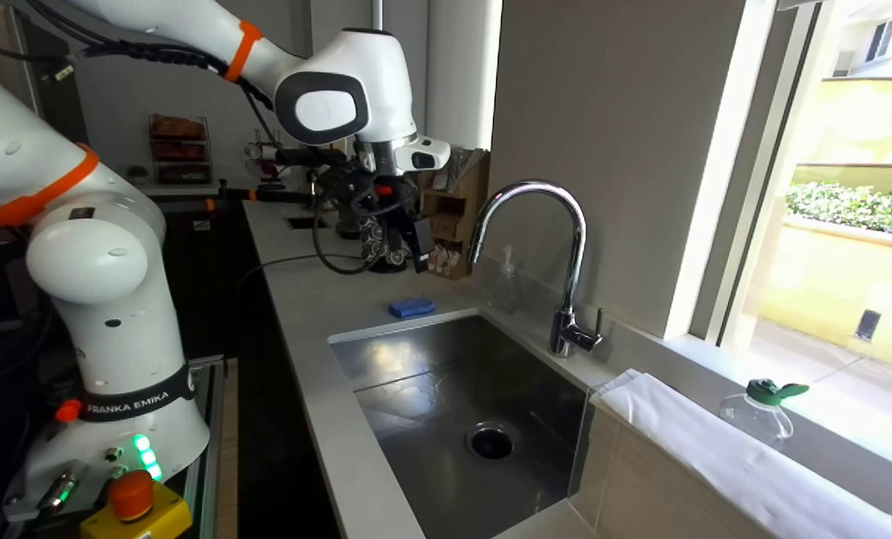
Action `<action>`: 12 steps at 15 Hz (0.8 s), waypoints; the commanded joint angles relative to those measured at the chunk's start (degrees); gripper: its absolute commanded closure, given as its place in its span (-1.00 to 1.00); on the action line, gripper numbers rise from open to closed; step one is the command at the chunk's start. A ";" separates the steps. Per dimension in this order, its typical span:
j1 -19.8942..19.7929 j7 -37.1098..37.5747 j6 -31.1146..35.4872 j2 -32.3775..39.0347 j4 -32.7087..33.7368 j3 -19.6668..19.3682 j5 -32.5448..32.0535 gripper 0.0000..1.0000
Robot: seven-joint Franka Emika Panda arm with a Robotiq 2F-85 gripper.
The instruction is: Put the sponge on the hole in the sink
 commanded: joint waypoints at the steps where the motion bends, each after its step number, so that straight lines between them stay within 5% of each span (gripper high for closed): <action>1: 0.42 3.34 3.79 6.75 1.91 4.12 1.06 -1.00; 9: 2.52 9.01 14.15 19.98 7.39 9.87 3.95 -1.00; 12: 2.17 7.78 12.35 17.98 6.64 10.01 3.82 -1.00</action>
